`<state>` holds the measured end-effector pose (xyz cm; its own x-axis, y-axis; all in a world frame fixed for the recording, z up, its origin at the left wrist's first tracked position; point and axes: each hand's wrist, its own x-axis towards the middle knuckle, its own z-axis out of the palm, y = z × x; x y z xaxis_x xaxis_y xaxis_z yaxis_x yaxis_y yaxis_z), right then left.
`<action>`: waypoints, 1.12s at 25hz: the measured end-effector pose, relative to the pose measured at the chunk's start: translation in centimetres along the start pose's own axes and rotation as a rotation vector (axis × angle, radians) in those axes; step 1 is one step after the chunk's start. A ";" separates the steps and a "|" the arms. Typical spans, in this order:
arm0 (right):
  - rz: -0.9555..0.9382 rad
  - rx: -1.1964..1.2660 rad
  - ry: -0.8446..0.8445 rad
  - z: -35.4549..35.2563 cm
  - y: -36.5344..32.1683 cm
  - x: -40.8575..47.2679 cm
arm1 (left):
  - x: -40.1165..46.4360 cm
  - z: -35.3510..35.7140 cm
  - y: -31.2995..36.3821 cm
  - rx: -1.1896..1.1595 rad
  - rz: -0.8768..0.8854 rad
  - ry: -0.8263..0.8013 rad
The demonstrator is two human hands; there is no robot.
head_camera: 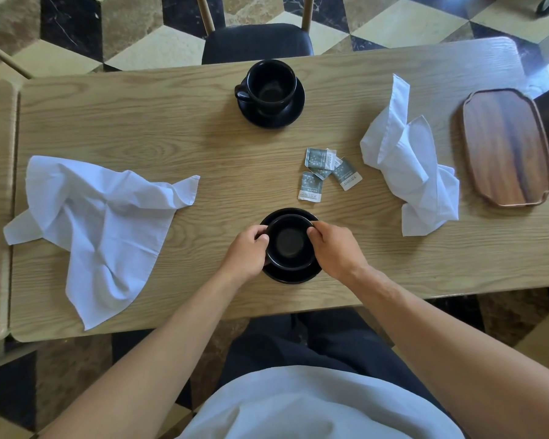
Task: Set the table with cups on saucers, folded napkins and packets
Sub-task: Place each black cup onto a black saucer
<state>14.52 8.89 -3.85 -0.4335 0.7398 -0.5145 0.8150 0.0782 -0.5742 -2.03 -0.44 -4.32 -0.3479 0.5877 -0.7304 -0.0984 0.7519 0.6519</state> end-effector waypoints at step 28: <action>0.040 0.329 0.264 -4.7 -1.2 1.9 | -0.3 -4.4 1.9 0.098 0.025 0.223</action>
<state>14.52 13.33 -1.09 -0.2557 0.8873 -0.3838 0.6443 -0.1396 -0.7519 -6.17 -0.49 -1.99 -0.5475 0.5342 -0.6441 0.0003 0.7698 0.6383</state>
